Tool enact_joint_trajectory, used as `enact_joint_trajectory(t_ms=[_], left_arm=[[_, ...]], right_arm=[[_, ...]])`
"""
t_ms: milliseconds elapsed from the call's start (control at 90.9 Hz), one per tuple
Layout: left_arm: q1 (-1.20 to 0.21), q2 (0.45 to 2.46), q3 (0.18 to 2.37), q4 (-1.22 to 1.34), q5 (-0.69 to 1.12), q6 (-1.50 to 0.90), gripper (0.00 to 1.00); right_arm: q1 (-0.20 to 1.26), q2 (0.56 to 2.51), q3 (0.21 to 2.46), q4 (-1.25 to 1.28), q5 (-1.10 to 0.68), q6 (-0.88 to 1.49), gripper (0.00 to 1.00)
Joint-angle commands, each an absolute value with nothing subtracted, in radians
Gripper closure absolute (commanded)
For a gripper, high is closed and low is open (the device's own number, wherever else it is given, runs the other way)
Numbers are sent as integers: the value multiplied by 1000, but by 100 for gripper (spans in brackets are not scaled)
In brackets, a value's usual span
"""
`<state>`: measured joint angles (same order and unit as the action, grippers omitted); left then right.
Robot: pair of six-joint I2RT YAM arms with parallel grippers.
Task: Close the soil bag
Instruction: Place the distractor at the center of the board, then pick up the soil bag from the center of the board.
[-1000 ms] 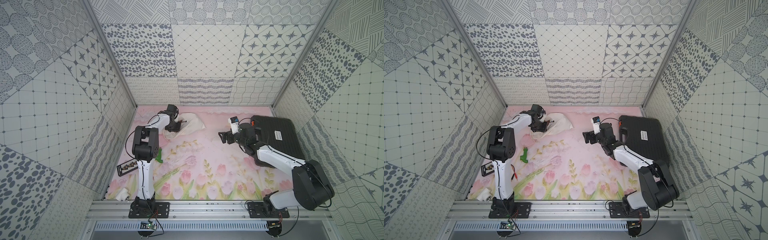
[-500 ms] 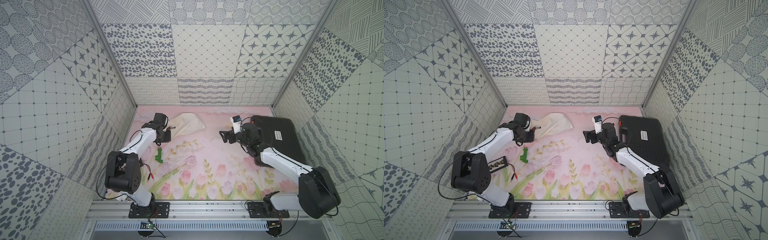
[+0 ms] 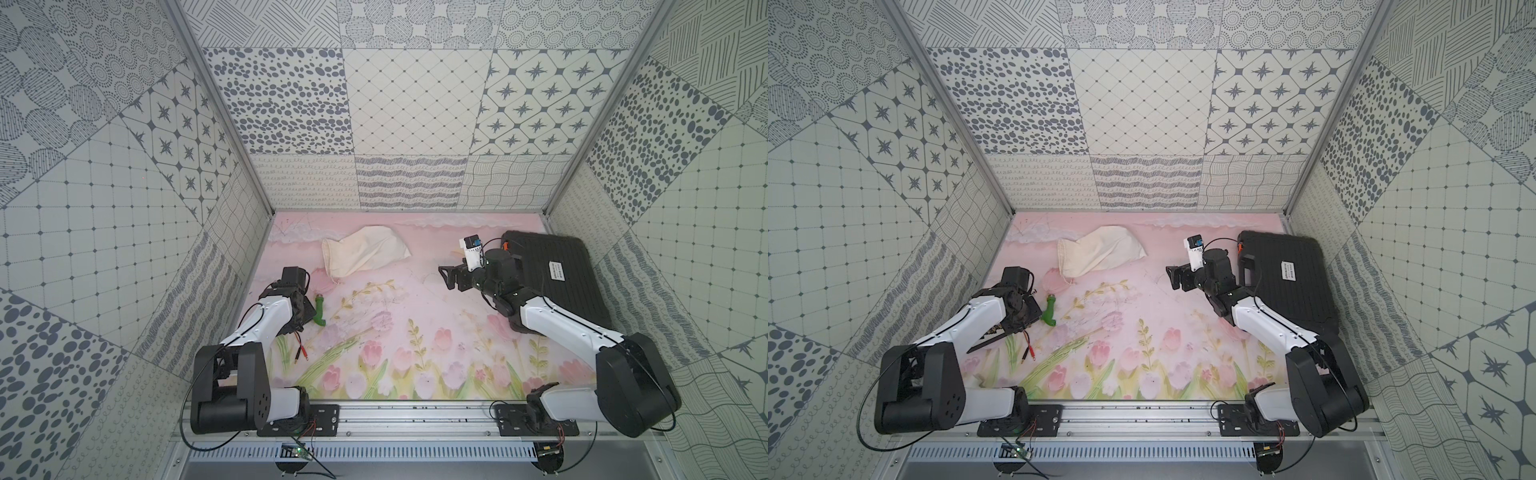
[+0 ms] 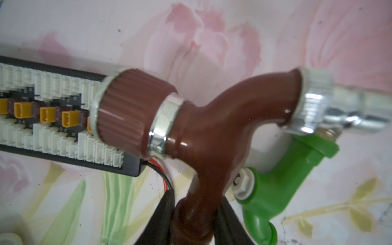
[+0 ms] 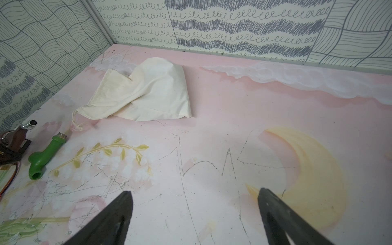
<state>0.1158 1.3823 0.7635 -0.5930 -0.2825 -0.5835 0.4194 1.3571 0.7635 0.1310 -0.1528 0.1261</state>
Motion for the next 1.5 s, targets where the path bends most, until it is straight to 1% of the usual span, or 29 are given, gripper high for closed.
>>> enact_joint_trajectory(t_ms=[0,143,187,308,396,495,539,682,748,847,891,946,1023,1111,1133,1177,1210,1397,1485], left_arm=[[142,1432,781,-562,-272,-701,89],[140,1376,758,-518,-234,-673,55],[135,1346,768,-518,-229,-661,48],[90,1307,837,-522,-188,-617,32],[33,1330,923,-511,-107,-573,24],[-3,1420,1015,-456,43,-554,20],[-5,1473,1053,-407,80,-559,18],[6,1691,1184,-370,141,-569,18],[22,1770,1226,-360,188,-581,20],[42,1865,1274,-354,211,-581,23],[46,1900,1296,-358,232,-579,26],[49,1936,1320,-359,271,-575,32],[48,1962,1332,-342,326,-582,46],[47,1962,1317,-308,369,-600,67],[45,1957,1311,-301,376,-604,74],[40,1940,1294,-286,394,-615,91],[32,1920,1275,-273,404,-623,100],[-28,1788,1145,-170,439,-697,100],[-101,1720,1083,-101,442,-764,100]], right_arm=[[421,1364,750,175,-157,126,3],[421,1354,744,181,-139,133,3],[421,1347,742,183,-134,133,3],[421,1333,733,195,-129,134,3],[422,1331,730,205,-127,140,3],[421,1335,734,208,-138,147,3],[422,1336,736,206,-145,151,3],[421,1331,736,202,-157,159,3],[421,1330,735,202,-165,161,3],[423,1331,733,208,-180,161,3],[423,1335,734,210,-183,160,3],[423,1340,736,209,-186,158,3],[423,1350,738,210,-192,159,3],[424,1358,740,214,-204,163,3],[425,1360,741,216,-208,163,3],[427,1361,742,216,-214,165,3],[431,1362,744,215,-217,163,3],[456,1355,746,212,-229,155,3],[476,1354,746,206,-229,148,3]])
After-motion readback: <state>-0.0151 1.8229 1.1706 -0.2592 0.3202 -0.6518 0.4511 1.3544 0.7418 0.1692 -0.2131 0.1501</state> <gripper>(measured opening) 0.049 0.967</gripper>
